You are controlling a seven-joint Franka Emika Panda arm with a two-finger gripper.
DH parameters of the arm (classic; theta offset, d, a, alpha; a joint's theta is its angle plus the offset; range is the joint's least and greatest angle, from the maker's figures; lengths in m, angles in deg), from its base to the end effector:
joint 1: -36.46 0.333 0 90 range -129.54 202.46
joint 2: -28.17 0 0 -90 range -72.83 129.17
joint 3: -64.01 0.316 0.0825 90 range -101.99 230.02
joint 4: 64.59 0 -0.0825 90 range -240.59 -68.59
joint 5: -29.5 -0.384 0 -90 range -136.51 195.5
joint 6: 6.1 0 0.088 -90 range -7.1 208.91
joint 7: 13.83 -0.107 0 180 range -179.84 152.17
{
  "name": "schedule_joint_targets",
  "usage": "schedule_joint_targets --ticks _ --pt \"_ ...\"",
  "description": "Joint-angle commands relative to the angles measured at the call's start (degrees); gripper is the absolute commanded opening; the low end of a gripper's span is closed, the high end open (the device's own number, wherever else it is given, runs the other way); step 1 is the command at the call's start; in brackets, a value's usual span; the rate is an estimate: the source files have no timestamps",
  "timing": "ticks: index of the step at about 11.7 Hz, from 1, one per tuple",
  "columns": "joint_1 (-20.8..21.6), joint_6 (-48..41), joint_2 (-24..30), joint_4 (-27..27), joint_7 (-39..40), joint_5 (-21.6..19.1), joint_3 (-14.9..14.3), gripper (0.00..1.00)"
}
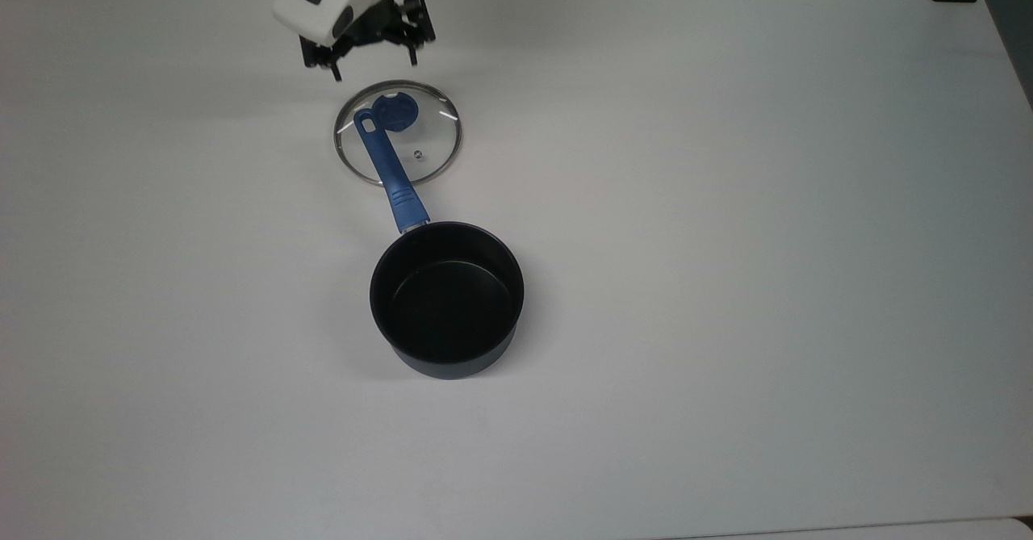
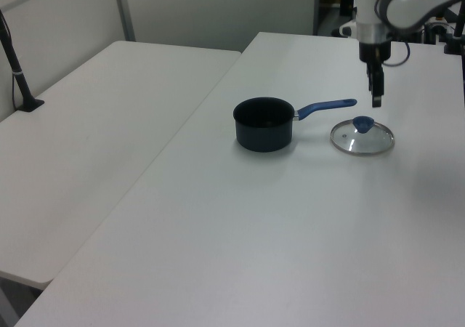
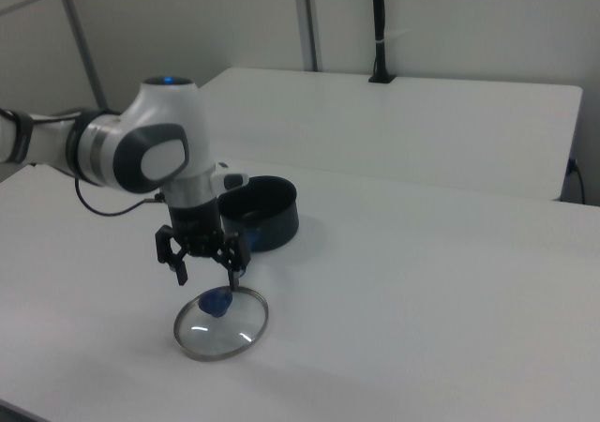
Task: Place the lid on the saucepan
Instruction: 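Close the gripper on the blue knob of the glass lid, then lift the glass lid up off the table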
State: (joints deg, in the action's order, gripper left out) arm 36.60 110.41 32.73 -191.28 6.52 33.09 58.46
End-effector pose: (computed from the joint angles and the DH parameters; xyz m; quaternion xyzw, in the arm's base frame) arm 0.5008 -0.0514 0.4050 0.9879 0.1453 -0.0531 0.0119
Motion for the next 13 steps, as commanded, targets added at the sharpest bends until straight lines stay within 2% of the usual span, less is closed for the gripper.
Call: schedule_joint_targets --ticks 1,5,10,11,12,13 --pt "0.13 7.23 2.38 -7.24 -2.86 -0.07 0.01 1.0" --pt "-0.31 15.93 0.63 -9.72 -8.83 -1.13 0.19 1.0" --pt "-0.31 19.8 -2.27 -9.54 -10.33 -2.01 1.68 0.99" --pt "-0.31 20.42 -2.54 -9.37 -10.59 -2.01 1.68 0.88" --pt "-0.31 20.34 -2.45 -9.36 -10.68 -2.01 1.68 0.68" --pt "-0.23 19.9 -2.37 -9.36 -10.68 -2.01 1.86 0.52"
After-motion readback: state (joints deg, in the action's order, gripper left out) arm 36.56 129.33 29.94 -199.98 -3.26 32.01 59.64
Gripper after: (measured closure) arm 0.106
